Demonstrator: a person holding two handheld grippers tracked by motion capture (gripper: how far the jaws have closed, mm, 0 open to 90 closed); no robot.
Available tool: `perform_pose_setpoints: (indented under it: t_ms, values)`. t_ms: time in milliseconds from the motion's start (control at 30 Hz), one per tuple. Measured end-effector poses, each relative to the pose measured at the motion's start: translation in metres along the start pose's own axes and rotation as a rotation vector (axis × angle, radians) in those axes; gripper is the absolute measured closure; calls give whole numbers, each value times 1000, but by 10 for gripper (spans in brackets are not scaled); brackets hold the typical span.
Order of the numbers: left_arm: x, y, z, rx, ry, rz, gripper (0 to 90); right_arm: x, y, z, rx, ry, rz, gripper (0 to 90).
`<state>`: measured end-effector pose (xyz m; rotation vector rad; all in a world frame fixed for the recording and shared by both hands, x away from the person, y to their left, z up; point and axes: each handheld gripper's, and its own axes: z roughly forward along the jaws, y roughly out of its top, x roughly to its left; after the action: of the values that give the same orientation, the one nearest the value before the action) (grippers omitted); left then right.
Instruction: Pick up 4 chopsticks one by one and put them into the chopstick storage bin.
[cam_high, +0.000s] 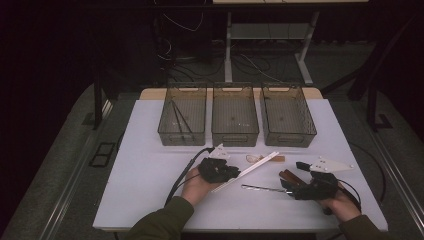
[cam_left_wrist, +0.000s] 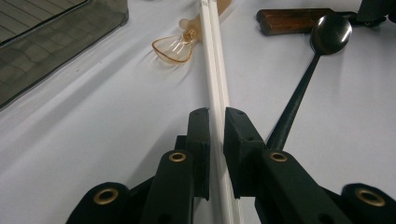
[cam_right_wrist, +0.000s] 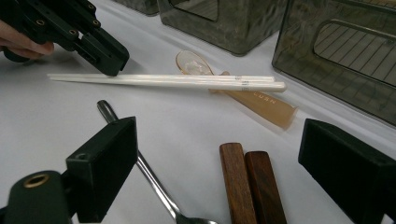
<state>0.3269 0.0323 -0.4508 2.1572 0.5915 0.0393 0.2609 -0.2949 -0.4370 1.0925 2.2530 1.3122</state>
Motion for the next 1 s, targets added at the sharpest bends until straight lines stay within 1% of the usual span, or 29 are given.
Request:
perform_pose_setpoints:
  t_ms: [67,100,233,367,433,500,533,667,767,833,900,1000]
  values:
    - [-1,0,1,-2,0,-3,793,0,0,0,0,0,-1,118]
    - [0,0,1,7,3,6,790,0,0,0,0,0,0,119]
    - [0,-1,2,2,7,-2,790,0,0,0,0,-1,0,119]
    - [0,-1,2,13,11,4,790,0,0,0,-1,-1,1,118]
    - [-1,-1,3,10,12,-3,790,0,0,0,0,0,0,119]
    - [-1,-1,4,11,15,-1,790,0,0,0,0,-1,-1,119]
    - [0,-1,5,13,15,12,790,0,0,0,0,-1,0,119]
    - [0,-2,6,25,20,17,790,0,0,0,0,-1,0,119]
    - [-1,-2,7,19,25,9,790,0,0,0,0,-1,-1,118]
    - [0,-2,7,28,27,18,790,0,0,0,0,-1,0,118]
    - [-1,-2,8,27,28,12,791,0,0,0,0,-1,-1,118]
    - [-1,-2,8,24,35,13,798,0,0,0,0,-1,-2,119]
